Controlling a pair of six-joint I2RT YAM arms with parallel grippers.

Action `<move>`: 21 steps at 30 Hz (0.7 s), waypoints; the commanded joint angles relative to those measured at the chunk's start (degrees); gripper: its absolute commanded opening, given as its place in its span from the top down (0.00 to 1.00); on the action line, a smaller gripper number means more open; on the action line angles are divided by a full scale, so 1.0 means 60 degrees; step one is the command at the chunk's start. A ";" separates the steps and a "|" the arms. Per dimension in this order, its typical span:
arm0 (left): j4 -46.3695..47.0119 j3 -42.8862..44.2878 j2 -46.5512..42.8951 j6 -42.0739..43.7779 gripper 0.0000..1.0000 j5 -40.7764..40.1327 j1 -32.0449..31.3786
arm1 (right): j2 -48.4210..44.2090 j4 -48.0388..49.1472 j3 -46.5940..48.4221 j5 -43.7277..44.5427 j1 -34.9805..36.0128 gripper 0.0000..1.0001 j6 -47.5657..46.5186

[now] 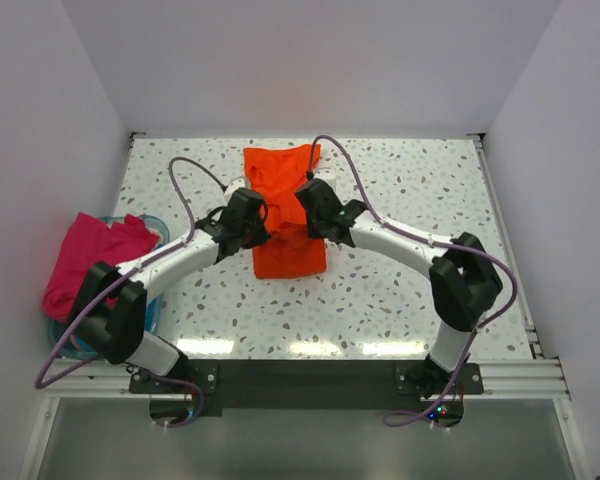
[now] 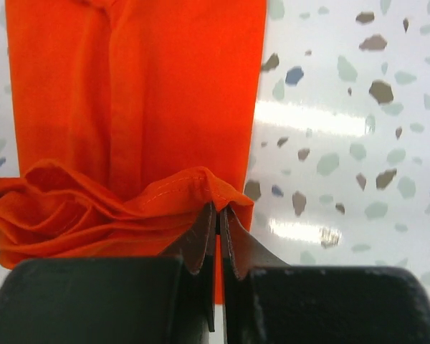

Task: Fold and stack the t-shirts
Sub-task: Fold the tshirt

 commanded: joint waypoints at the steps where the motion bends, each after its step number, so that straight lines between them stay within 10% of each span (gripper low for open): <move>1: 0.0832 0.0752 0.0893 0.0401 1.00 0.0158 0.0664 | 0.0715 0.0583 0.1150 -0.0628 -0.0664 1.00 -0.0559; 13: 0.1404 0.2744 0.3662 0.0694 0.97 0.0979 0.2232 | 0.3804 0.0498 0.4415 -0.2050 -0.2057 0.98 -0.0983; 18: 0.2105 0.2717 0.3593 0.1001 0.37 0.1549 0.2627 | 0.4029 0.0144 0.5094 -0.2138 -0.2320 0.40 -0.1247; 21: 0.2576 0.2350 0.2993 0.1148 0.23 0.1580 0.2716 | 0.3487 0.0188 0.4801 -0.1890 -0.2379 0.32 -0.1350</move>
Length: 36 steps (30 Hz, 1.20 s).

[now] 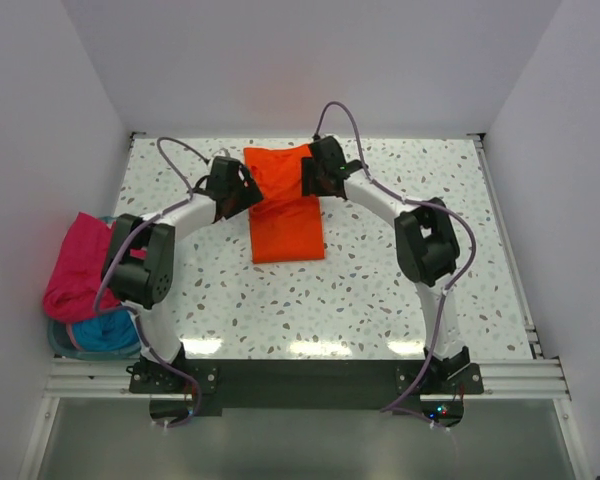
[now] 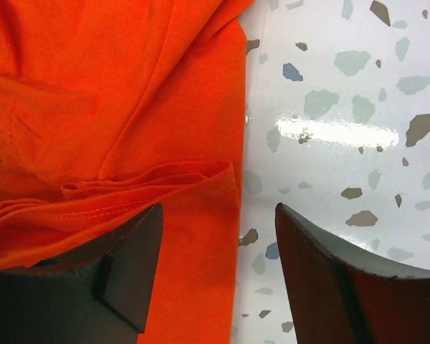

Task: Fold and stack the t-shirts
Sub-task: Fold the tshirt

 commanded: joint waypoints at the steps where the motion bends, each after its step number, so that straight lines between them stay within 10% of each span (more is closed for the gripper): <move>1: 0.0952 -0.0171 -0.0993 0.0343 0.23 0.0254 0.0112 | -0.0874 -0.0132 0.0011 0.0078 -0.0059 0.33 -0.0282; 13: 0.0599 -0.1197 -0.1452 0.0022 0.87 -0.0215 -0.1456 | -0.1874 0.1185 -0.2174 -0.1708 0.0278 0.71 0.0450; 36: 0.0614 0.1631 0.2110 0.0563 0.83 0.1265 0.0229 | 0.1321 0.0557 0.0653 -0.3217 -0.0805 0.72 0.0875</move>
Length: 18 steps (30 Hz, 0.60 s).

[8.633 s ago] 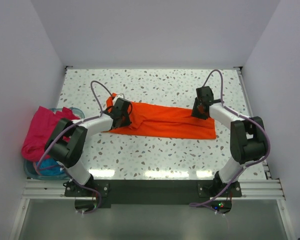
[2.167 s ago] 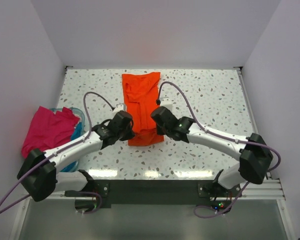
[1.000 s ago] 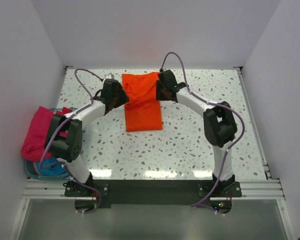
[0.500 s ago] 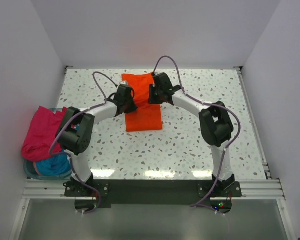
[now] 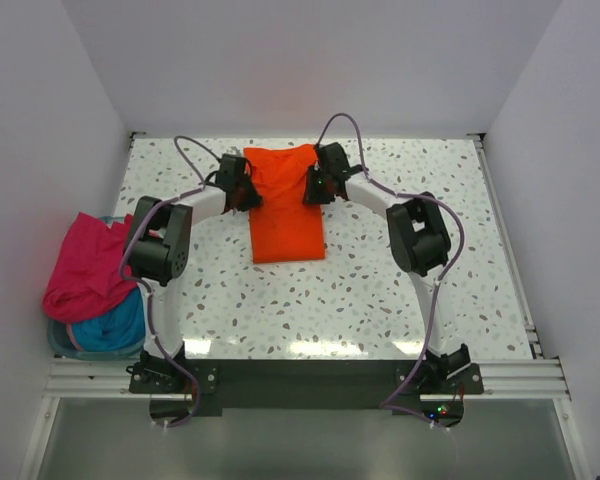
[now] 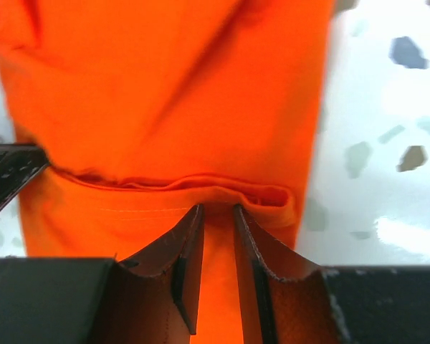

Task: Fold and stack the t-shirts
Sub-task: Fold the tshirt

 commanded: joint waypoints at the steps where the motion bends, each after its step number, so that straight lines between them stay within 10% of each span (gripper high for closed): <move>1: 0.0213 0.0126 0.0180 0.0188 0.83 0.0216 -0.0019 | 0.0236 -0.0118 0.0428 -0.0289 -0.0358 0.72 0.0263; 10: 0.0359 -0.0226 -0.0639 0.0290 0.84 0.0230 0.0128 | -0.0274 -0.0132 0.0149 -0.0713 -0.0695 0.69 0.0395; 18: 0.0932 -0.1233 -0.2701 0.0336 0.52 0.0348 0.0113 | -0.1985 -0.0791 -0.0418 -0.0158 -0.0695 0.48 0.0102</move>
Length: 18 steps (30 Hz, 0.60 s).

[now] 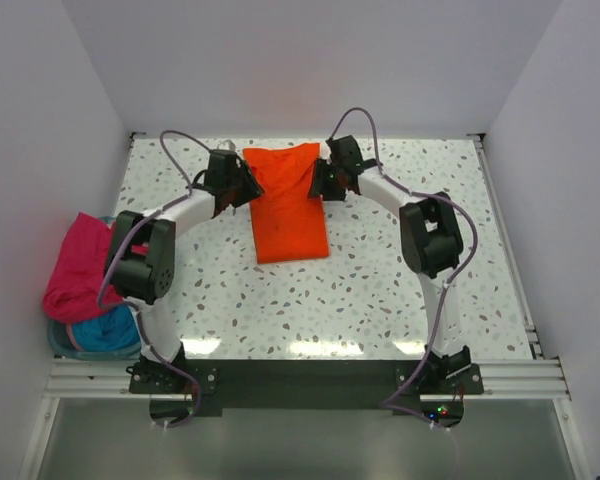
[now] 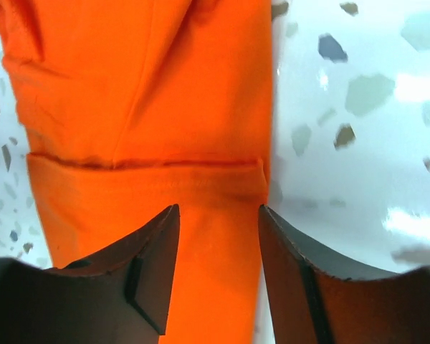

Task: Fold and stack the t-shirts
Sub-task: Fold the tshirt

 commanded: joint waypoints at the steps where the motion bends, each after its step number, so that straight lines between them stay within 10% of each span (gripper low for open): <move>1: 0.0625 -0.0675 -0.1579 -0.0015 0.51 -0.0049 0.0033 | -0.1891 -0.0409 -0.0614 0.0349 -0.0050 0.47 -0.0052; 18: 0.1708 -0.6843 -0.5405 -0.1319 0.38 0.0037 -0.1476 | -0.5394 0.2505 -0.7940 -0.0602 0.0536 0.47 0.1501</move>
